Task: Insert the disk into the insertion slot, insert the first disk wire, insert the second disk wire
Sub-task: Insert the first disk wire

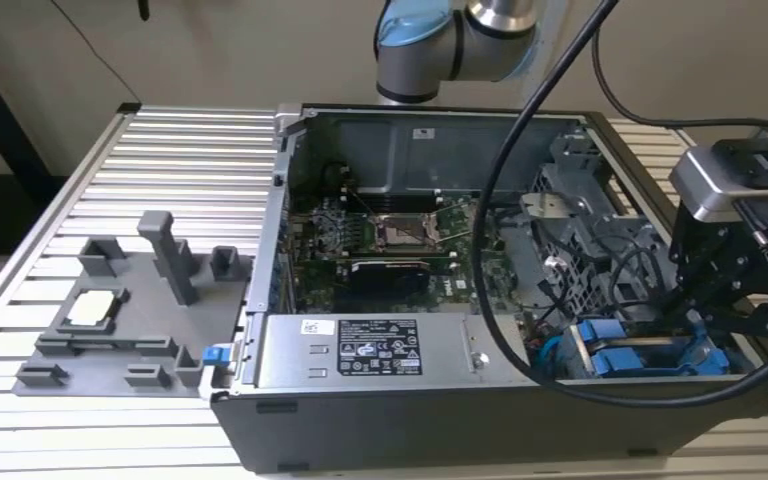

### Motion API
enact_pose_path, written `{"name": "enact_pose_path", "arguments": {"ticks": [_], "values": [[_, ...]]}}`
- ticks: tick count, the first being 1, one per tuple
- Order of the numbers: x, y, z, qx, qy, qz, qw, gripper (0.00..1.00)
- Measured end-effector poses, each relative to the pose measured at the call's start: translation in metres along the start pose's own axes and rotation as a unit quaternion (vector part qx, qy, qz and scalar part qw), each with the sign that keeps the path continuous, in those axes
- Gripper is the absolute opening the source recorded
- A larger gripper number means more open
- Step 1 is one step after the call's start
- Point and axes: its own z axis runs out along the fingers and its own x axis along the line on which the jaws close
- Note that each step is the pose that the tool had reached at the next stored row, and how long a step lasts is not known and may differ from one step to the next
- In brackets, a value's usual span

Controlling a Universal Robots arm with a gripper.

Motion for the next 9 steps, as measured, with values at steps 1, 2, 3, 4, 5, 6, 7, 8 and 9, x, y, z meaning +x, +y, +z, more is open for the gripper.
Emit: {"name": "enact_pose_path", "arguments": {"ticks": [1,2,3,4,5,6,7,8,9], "values": [[0.0000,0.0000,0.0001,0.0002,-0.0001,0.000,1.0000,0.19],[0.0000,0.0000,0.0001,0.0005,-0.0001,0.000,1.0000,0.19],[-0.0001,0.0001,0.0002,0.0007,-0.0003,0.000,1.0000,0.19],[-0.0001,0.0001,0.0003,0.0010,-0.0004,0.000,1.0000,0.19],[-0.0001,0.0002,0.0005,0.0013,-0.0004,0.000,1.0000,0.19],[-0.0001,0.0002,0.0010,0.0016,-0.0003,0.000,1.0000,0.19],[-0.0001,0.0002,0.0019,0.0019,-0.0002,0.000,1.0000,0.19],[0.0001,0.0002,0.0031,0.0020,-0.0003,0.000,1.0000,0.19],[0.0002,0.0002,0.0045,0.0022,-0.0003,-0.001,1.0000,0.19]]}}
